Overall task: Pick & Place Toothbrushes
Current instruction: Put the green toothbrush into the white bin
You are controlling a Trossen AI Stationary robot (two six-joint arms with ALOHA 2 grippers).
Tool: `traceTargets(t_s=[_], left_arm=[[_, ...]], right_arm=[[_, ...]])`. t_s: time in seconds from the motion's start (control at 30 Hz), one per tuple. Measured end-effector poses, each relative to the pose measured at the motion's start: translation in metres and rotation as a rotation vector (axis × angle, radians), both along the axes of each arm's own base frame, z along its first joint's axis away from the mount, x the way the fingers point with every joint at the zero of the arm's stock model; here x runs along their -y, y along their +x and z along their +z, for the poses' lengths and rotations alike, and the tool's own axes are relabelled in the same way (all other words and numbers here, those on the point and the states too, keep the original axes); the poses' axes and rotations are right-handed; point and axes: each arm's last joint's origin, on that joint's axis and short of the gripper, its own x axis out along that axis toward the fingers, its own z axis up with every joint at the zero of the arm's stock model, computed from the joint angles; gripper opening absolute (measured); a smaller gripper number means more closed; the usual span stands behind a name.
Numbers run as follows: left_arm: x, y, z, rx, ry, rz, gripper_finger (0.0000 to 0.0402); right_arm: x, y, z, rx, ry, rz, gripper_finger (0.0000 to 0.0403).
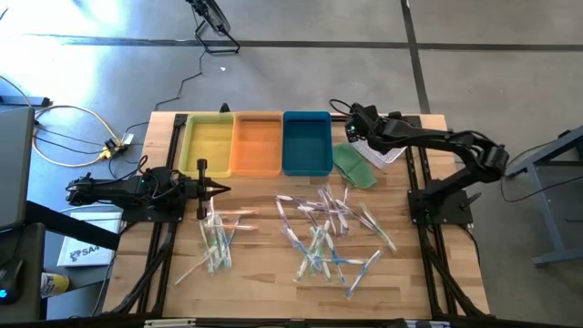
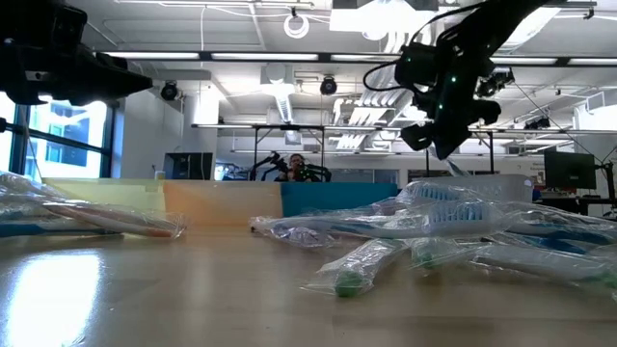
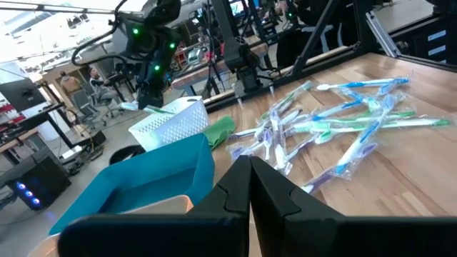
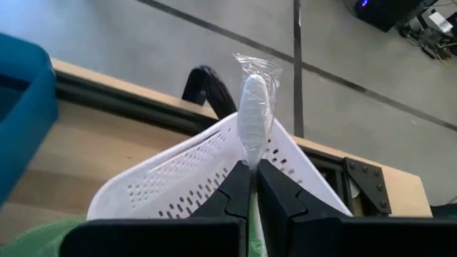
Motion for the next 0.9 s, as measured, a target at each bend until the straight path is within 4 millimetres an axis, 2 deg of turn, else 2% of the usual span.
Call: traceTargets(t_s=[0.3,0.63,0.77,0.9], left_arm=[[0.0,0.0,0.0,-0.001,0.0,0.0,0.0],[0.0,0.0,0.0,-0.001,-0.004,0.0,0.0],[0.0,0.0,0.0,-0.001,-0.004,-0.001,0.0],[0.0,0.0,0.0,-0.001,-0.004,0.0,0.0]], right_arm=[[0.0,-0.006,-0.009,-0.016,0.108,-0.015,0.0011],[-0.002,-0.011,-0.011,-0.053,0.147,-0.025,0.0121],[-0.003,-0.012,-0.007,-0.047,0.134,-0.026,0.0137],[-0.003,-0.01,0.011,0.026,0.143,0.015,0.0129]])
